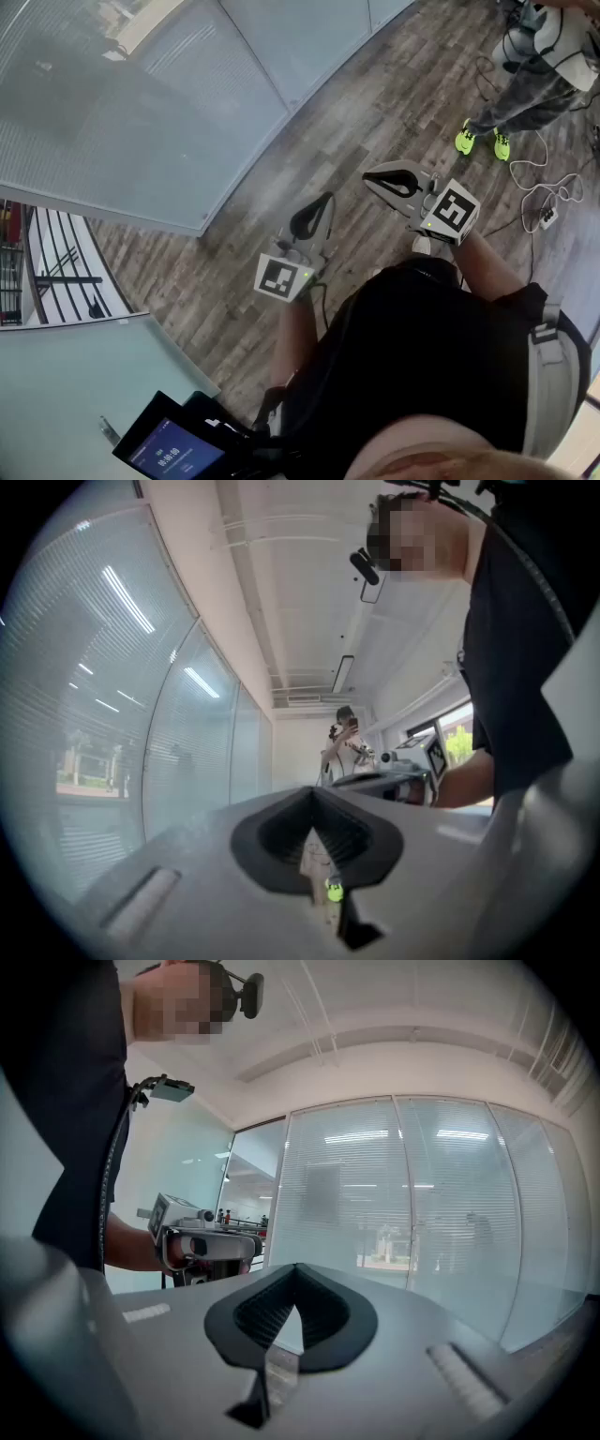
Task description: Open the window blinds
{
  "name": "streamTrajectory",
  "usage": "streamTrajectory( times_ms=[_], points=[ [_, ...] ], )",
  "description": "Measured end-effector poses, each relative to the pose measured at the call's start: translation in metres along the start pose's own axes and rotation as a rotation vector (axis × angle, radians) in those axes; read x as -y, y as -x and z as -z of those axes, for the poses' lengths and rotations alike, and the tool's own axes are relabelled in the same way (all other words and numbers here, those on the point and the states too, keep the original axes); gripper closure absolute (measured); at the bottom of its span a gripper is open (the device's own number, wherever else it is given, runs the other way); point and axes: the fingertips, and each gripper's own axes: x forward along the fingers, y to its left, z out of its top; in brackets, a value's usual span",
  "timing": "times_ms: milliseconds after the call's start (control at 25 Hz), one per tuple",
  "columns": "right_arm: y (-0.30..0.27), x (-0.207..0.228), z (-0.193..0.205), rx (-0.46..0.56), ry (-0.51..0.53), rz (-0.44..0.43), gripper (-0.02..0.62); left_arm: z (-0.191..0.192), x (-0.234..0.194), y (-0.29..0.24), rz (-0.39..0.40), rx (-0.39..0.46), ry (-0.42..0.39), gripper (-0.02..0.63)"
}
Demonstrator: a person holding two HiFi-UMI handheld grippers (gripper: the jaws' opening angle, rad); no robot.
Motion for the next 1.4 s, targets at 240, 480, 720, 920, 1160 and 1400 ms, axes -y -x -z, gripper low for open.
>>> streamTrajectory(
  times_ms=[240,480,720,920,1160,1400],
  points=[
    [-0.001,0.0,-0.001,0.002,0.007,-0.002,0.589,-0.001,0.0,0.0,0.004,0.003,-0.013,0.603],
    [0.002,0.002,-0.008,0.056,-0.044,0.012,0.589,-0.002,0.0,0.005,-0.008,0.007,-0.003,0.603],
    [0.002,-0.001,-0.014,0.073,-0.01,-0.005,0.589,-0.003,-0.002,0.008,-0.017,0.032,-0.007,0.603],
    [0.009,-0.003,-0.013,0.069,-0.015,0.003,0.589,0.0,0.003,0.004,-0.009,0.031,0.009,0.603],
    [-0.004,0.046,-0.021,0.109,-0.122,0.04,0.591,0.002,-0.032,-0.025,0.003,0.014,0.025,0.603],
    [-0.027,0.072,0.005,0.048,-0.089,0.014,0.59,0.016,-0.06,-0.041,-0.029,0.003,0.028,0.603]
  ],
)
